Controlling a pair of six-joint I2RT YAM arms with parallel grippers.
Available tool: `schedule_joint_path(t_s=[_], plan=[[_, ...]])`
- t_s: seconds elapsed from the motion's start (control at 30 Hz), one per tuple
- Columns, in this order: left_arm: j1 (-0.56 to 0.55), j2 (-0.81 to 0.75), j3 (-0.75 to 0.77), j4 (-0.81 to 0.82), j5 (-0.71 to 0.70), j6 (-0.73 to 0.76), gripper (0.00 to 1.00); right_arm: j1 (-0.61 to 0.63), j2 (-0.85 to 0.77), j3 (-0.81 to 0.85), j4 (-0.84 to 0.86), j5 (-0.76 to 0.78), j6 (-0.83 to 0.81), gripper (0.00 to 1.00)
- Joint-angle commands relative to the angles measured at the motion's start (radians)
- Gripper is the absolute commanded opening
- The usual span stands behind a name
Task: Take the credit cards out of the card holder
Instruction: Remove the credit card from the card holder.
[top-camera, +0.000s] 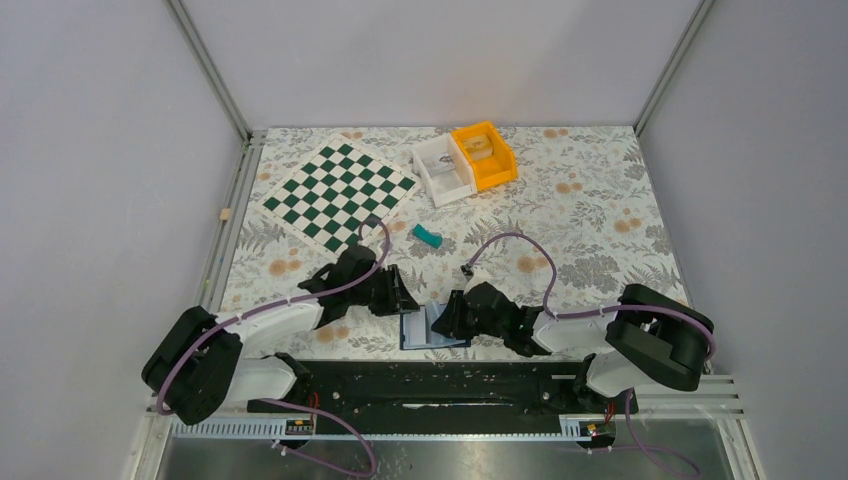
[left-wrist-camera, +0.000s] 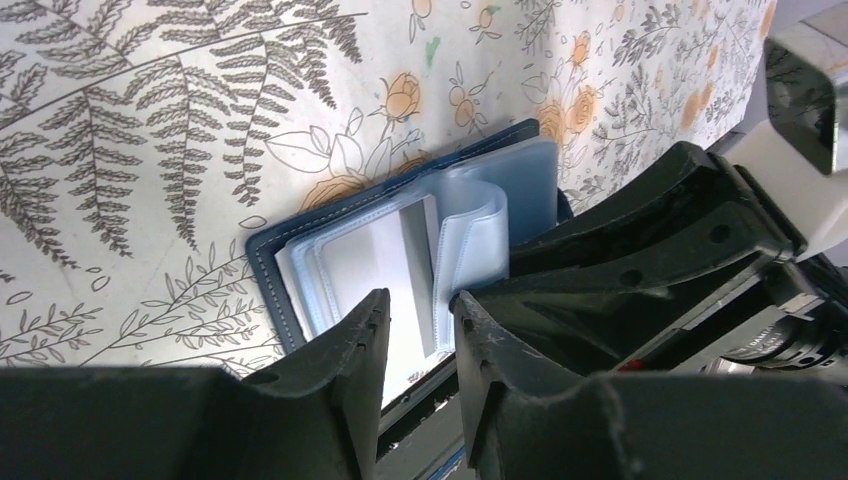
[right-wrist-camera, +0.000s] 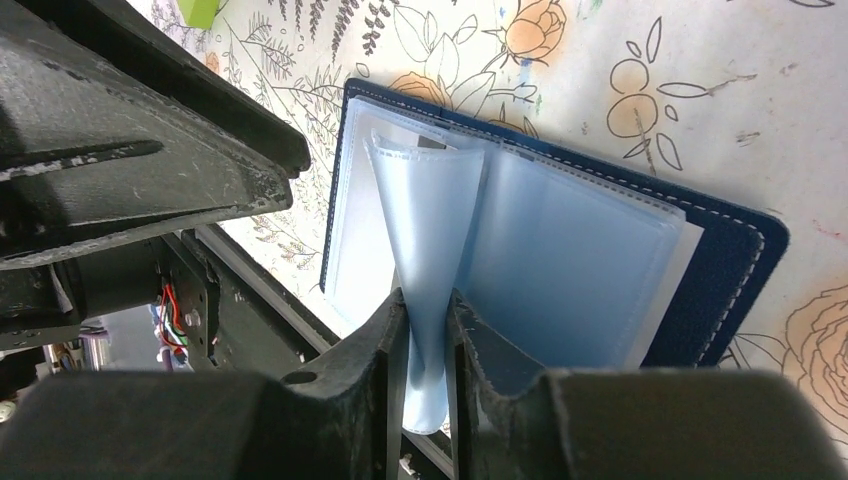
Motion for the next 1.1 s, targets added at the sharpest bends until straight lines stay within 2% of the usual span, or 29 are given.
schedule_joint_path(t_s=[0.0,0.43,0.93,1.07], plan=[[-0.013,0.013,0.043,0.023,-0.011,0.003,0.29,-0.011,-0.024,-0.003,0.052,-0.025,-0.007,0.25],[-0.016,0.149,0.101,0.035,-0.034,0.035,0.2,-0.014,-0.02,-0.006,0.076,-0.045,-0.006,0.24],[-0.028,0.203,0.132,0.035,-0.013,0.044,0.2,-0.014,-0.016,0.002,0.075,-0.053,-0.006,0.24],[-0.042,0.205,0.147,0.036,0.019,0.032,0.2,-0.015,-0.017,0.006,0.057,-0.055,-0.006,0.29]])
